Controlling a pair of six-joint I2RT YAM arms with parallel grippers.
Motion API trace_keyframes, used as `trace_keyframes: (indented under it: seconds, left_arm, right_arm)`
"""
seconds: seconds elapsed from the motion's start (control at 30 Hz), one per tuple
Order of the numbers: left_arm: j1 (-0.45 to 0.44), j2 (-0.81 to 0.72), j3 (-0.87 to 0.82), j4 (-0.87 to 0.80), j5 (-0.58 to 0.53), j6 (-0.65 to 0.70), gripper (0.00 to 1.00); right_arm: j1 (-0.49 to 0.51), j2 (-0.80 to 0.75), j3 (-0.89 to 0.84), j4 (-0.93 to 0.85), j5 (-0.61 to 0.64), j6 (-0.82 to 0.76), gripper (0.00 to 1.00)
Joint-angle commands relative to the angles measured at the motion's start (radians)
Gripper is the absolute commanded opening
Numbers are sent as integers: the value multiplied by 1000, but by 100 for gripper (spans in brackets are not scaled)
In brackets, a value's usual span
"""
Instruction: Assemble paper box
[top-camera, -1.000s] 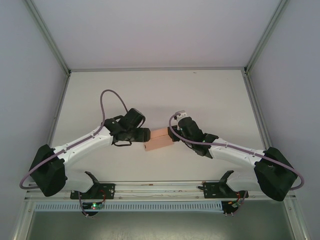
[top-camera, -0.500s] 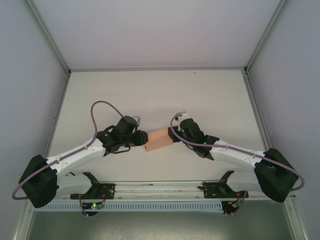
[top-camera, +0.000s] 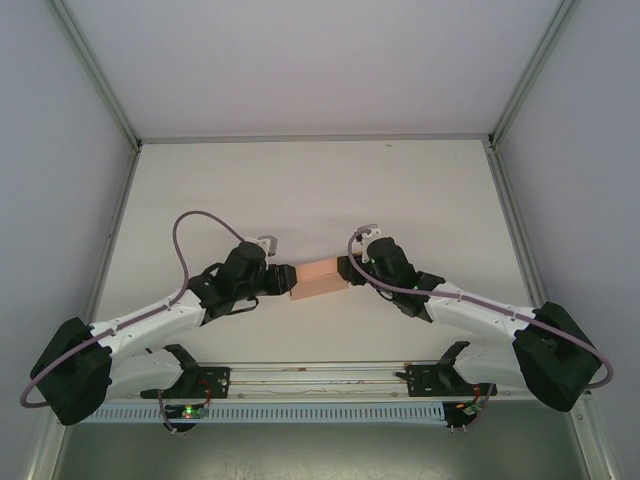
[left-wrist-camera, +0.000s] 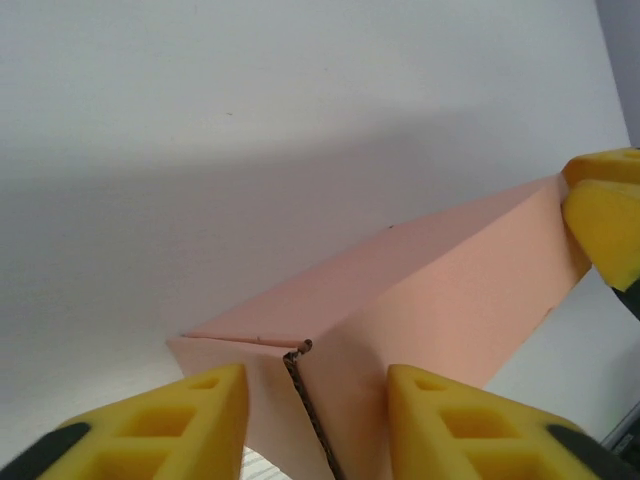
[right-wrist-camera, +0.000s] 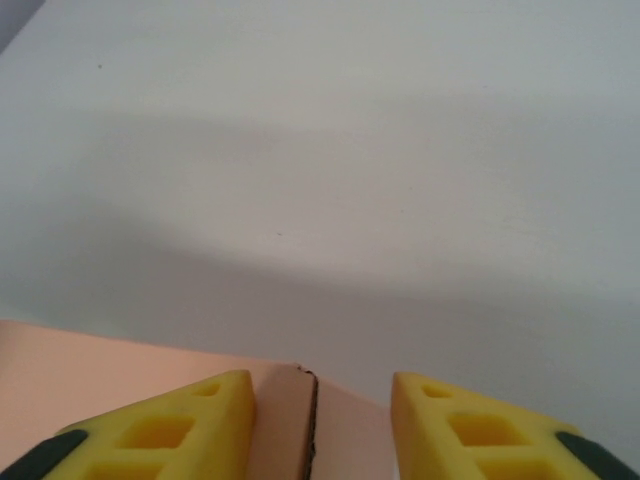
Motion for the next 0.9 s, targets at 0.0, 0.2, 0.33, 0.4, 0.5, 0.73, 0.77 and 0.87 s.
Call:
trace_keyframes:
  seconds: [0.0,0.2,0.33,0.4,0.5,0.73,0.77,0.87]
  left_arm:
    - [5,54,6,-238,-52,64,44]
    - [4,35,97,-304,-69,72,52]
    - [4,13,133,-311,-83,80,68]
    - [5,18,151,-304,-74,84,69]
    - [4,32,185,-316,-68,88,81]
    - [5,9,203,-343,-81,107,85]
    - [5,5,197,-347,-86,99,85]
    - [4,-8,177,-347,-93,82,80]
  right_arm:
    - [-9,24,50,-117,-50,-50,45]
    - [-16,40,135,-130,-67,-81,48]
    - [-18,43,168,-139,-67,-96,50]
    - [-19,45,180,-144,-60,-113,51]
    - [-25,47,192,-145,-67,-130,56]
    - [-57,66,228,-188,-115,-200,59]
    - [-58,65,226,-201,-118,-197,58]
    - [-61,38,208,-242,-106,-184,57]
